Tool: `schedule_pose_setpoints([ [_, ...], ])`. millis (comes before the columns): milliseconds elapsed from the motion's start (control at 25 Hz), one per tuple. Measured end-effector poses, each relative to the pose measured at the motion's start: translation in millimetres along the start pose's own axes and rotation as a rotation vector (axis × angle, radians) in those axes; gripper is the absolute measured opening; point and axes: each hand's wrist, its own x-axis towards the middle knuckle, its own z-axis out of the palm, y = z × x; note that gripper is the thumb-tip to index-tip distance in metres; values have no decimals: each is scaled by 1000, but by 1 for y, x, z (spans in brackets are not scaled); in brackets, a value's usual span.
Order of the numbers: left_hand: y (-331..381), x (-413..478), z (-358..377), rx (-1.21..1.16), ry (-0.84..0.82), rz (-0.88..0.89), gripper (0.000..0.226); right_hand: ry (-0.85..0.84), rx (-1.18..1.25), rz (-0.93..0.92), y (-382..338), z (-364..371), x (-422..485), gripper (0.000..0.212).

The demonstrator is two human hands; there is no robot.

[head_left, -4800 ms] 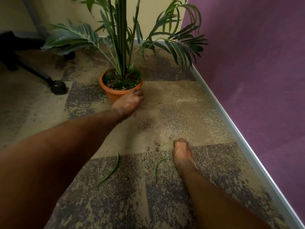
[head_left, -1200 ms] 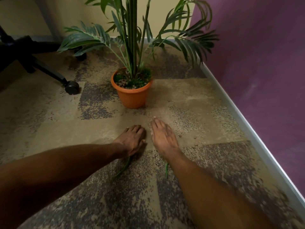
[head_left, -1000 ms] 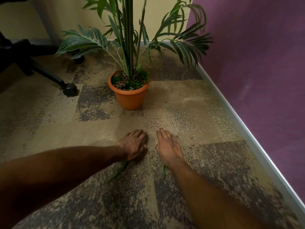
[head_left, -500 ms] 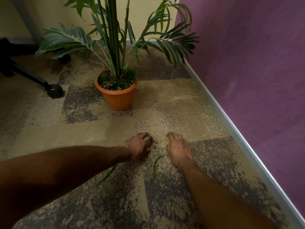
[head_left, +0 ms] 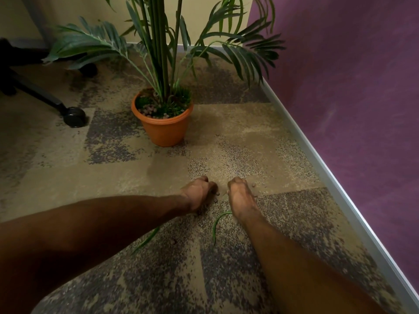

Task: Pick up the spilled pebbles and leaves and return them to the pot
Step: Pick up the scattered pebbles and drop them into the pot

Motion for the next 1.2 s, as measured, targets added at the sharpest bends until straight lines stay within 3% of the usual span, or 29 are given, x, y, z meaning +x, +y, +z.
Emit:
schedule_pose_setpoints([
  [80,-4,4,2,-6,-3,0,26,4,61,-11,-4,-1,0,24],
  [240,-11,11,5,26,23,11,29,-151,114,-150,-9,-1,-11,44],
  [440,-10,16,6,31,39,8,26,-104,148,-202,-7,1,-14,32],
  [600,2,11,1,4,67,-39,12,-112,148,-190,-12,0,-15,36],
  [880,-5,-5,-9,-7,41,-100,20,-135,115,-192,-20,0,-17,42],
  [960,-11,-11,-21,10,49,-87,19,-127,82,-224,-26,-1,-18,33],
  [1080,-24,-20,-59,86,162,-23,16,-111,48,-238,-37,2,-16,23],
  [1200,-28,-25,-120,50,478,56,17,-96,20,-245,-46,7,-14,30],
])
